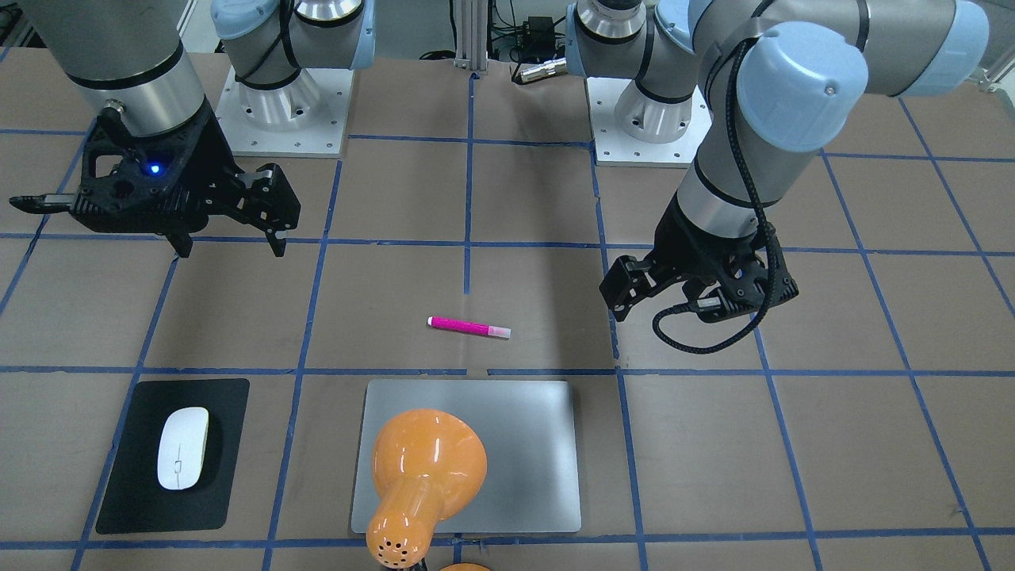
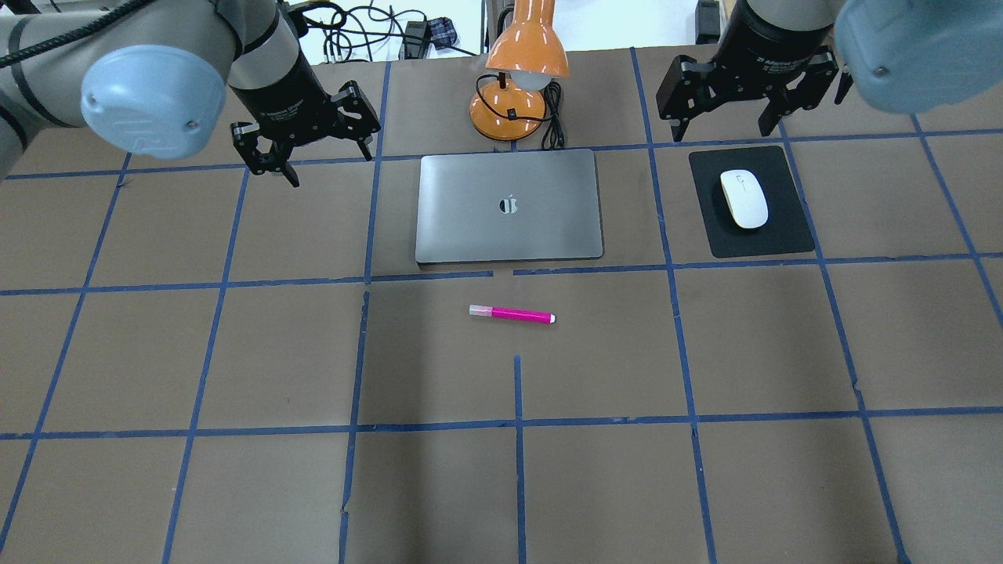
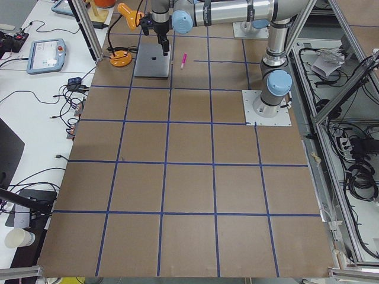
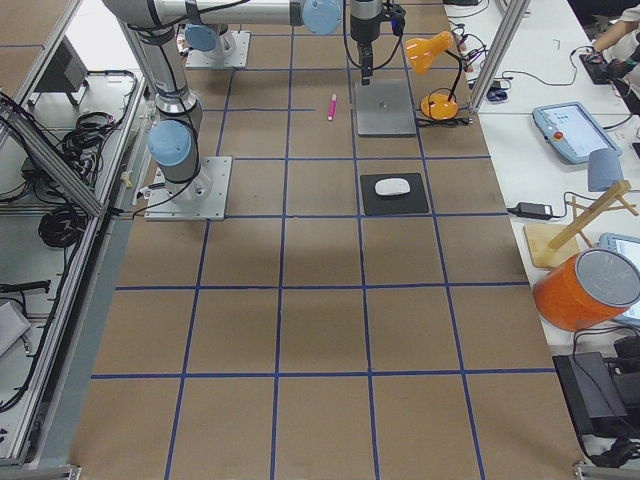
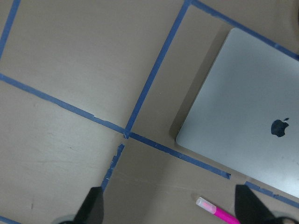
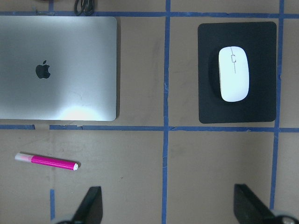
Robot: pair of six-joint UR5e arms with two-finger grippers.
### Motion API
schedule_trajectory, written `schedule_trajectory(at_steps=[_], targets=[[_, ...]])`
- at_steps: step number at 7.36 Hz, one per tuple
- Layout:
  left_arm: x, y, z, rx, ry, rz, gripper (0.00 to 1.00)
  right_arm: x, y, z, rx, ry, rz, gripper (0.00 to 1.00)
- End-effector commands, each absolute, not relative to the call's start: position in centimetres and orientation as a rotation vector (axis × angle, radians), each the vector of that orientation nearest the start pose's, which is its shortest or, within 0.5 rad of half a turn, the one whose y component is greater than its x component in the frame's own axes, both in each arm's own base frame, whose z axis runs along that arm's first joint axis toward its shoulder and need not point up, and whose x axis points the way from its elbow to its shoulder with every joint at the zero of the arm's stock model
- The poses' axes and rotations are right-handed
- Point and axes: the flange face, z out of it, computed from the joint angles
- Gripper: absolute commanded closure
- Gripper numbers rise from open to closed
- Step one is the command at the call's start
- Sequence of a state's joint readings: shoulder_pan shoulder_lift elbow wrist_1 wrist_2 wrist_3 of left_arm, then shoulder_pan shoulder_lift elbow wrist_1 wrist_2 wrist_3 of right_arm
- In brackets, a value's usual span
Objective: Place pen and mouse around notebook
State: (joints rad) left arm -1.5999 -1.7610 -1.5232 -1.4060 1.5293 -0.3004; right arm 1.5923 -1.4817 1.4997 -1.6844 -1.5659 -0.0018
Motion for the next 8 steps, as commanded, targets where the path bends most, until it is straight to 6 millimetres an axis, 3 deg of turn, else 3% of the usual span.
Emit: schedule_trajectory(at_steps=[1, 2, 3, 5, 8], targets=[[-13.4, -55.3, 44.0, -0.206, 3.161, 0.032, 0.0, 14.4, -53.7, 49.1, -0.036, 3.134, -0.159, 0.0], [-10.9, -55.5, 44.4, -0.174, 3.173, 0.034, 0.0, 14.4, -53.7, 49.3, -0.036, 3.132, -0.163, 0.0], [-10.3, -54.7, 45.2, -0.142, 3.169, 0.057, 0.0, 14.4, -53.7, 49.2, -0.039, 3.132, -0.161, 0.0], [-9.5, -52.8, 45.6, -0.051, 3.169, 0.174, 0.0, 14.3, -53.8, 49.2, -0.036, 3.132, -0.163, 0.0], [-9.8, -50.2, 46.4, -0.037, 3.169, 0.204, 0.0, 14.2, -53.8, 49.2, -0.036, 3.132, -0.161, 0.0]])
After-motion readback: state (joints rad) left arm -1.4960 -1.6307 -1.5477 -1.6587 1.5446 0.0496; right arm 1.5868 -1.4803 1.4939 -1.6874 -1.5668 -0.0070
